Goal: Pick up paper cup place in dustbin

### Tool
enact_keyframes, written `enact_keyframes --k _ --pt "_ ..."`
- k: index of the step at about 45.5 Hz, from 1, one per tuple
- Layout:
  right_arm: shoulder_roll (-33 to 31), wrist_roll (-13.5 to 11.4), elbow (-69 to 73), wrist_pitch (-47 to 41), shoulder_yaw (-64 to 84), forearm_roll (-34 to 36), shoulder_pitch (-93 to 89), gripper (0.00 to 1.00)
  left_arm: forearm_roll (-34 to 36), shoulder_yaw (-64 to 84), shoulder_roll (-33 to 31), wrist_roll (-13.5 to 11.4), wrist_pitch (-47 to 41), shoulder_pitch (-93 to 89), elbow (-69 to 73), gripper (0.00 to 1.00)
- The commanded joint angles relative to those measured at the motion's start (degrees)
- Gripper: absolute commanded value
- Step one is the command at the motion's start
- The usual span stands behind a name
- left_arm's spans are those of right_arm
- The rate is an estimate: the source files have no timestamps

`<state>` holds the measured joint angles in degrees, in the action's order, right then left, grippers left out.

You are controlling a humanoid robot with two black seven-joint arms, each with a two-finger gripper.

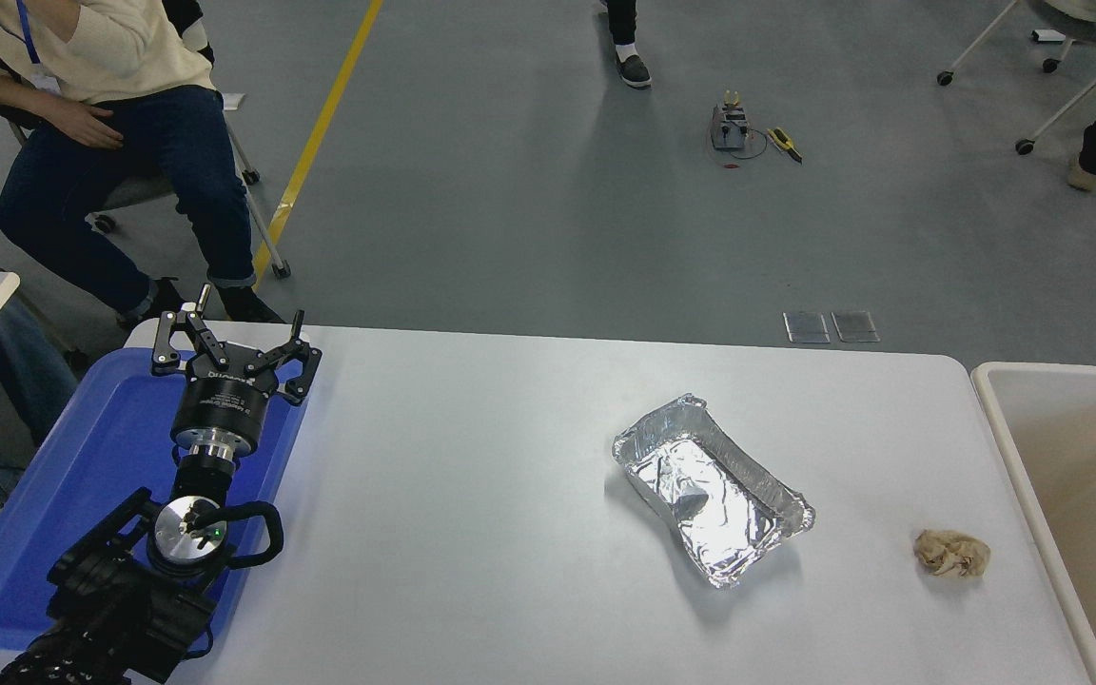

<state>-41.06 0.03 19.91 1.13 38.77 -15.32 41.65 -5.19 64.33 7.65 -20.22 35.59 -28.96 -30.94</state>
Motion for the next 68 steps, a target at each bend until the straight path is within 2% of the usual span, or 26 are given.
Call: enact_keyframes --k 1,4,10,38,68 --pt "0.19 -0.2 -0.05 2.57 -0.1 0.02 0.01 0.87 0.0 0.01 0.0 0.0 0.01 -0.04 0.0 1.0" --pt "0.19 -0.2 -0.05 2.57 -0.1 0.02 0.27 0.93 0.0 0.01 0.0 0.0 0.01 -0.04 0.0 1.0" --pt "0.19 -0.2 -0.05 2.57 -0.1 0.02 0.54 0.96 0.0 -0.08 0.0 0.0 0.01 -0.04 0.0 1.0" --pt "0.1 -0.2 2.68 1.78 -0.19 0.02 3.7 1.0 0.0 0.01 0.0 0.0 0.01 -0.04 0.0 1.0" --pt "-11.41 -0.2 20.07 1.42 0.69 -0.85 13.45 1.0 0.0 0.01 0.0 0.09 0.01 -0.04 0.0 1.0"
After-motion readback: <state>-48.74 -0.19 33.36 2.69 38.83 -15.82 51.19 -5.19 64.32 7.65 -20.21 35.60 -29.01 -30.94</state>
